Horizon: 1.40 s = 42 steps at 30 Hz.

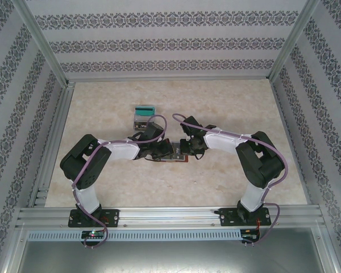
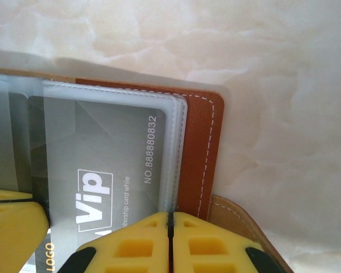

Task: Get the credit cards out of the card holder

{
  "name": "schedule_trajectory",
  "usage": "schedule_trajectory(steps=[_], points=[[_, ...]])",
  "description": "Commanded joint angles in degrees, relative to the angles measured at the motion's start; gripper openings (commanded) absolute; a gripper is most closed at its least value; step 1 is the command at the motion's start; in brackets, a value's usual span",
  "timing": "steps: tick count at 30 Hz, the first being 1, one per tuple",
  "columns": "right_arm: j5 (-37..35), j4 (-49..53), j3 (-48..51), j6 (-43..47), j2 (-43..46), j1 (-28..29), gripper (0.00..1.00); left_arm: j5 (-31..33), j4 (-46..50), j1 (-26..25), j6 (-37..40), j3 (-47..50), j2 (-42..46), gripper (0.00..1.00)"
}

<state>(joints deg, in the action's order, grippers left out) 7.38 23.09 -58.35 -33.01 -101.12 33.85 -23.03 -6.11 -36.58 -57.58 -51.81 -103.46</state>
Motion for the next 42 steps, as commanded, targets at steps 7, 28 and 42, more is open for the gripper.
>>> schedule_trajectory(steps=[7,28,42], points=[[-0.08,0.74,1.26,0.16,-1.34,-0.97,0.09,0.18,-0.92,1.90,-0.16,2.47,2.18,0.00],[0.34,0.60,1.17,0.32,-1.85,-1.55,0.09,-0.25,2.71,6.14,5.05,7.74,8.67,0.00],[0.01,0.09,0.62,0.56,0.95,-1.50,0.10,1.40,11.88,6.96,9.57,6.05,17.77,0.00]])
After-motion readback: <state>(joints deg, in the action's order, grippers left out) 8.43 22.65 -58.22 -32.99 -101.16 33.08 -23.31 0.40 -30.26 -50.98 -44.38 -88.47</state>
